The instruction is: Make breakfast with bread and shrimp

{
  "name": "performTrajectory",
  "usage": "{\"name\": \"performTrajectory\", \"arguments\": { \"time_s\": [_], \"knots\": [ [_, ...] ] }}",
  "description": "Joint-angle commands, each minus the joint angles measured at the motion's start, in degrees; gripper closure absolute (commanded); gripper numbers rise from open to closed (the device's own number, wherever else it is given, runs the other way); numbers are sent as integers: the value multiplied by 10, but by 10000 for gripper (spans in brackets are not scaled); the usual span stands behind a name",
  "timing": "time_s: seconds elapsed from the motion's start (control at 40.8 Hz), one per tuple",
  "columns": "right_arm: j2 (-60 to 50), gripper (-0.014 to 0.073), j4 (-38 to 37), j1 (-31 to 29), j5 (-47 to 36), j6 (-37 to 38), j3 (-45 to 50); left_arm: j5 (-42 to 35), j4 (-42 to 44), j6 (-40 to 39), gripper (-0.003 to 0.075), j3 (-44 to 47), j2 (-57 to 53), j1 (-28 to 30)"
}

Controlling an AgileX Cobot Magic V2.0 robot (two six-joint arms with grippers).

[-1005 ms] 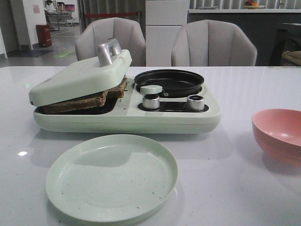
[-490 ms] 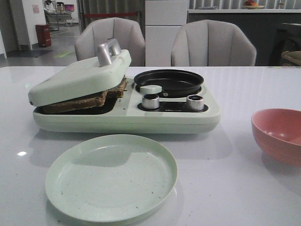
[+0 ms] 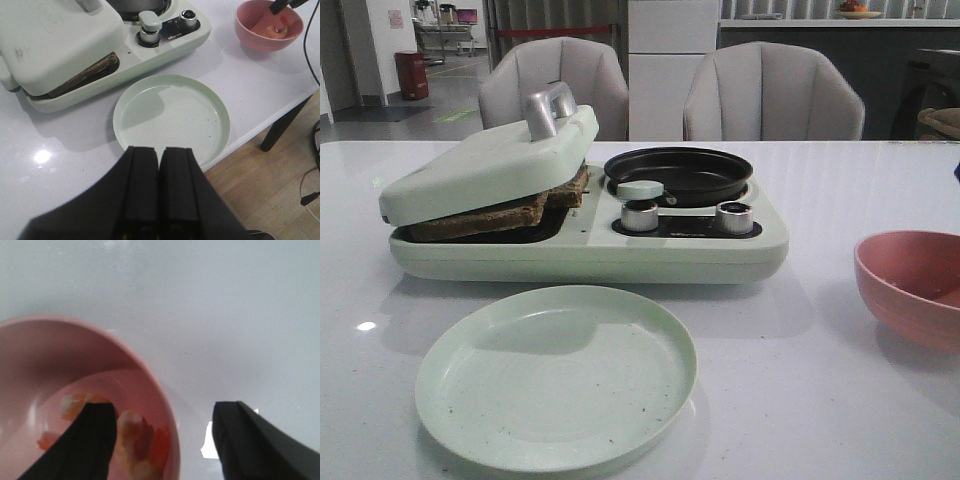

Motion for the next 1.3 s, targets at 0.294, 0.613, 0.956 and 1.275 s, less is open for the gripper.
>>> {"name": "performTrajectory", "arguments": {
  "time_s": [0.294,0.613,0.956,1.275],
  "knots": [
    [18,415,-8,-4,-73,-4,-25,-42,-12,-2,622,-17,2,-5],
    [-11,554,-15,5,-75,-4,-25,-42,-12,-2,622,-17,2,-5],
    [-128,547,-119,99,-88,-4,-78,-42,-12,-2,622,-17,2,-5],
    [-105,547,-266,223,-94,74,-241,-42,-12,-2,622,-17,2,-5]
  ]
}}
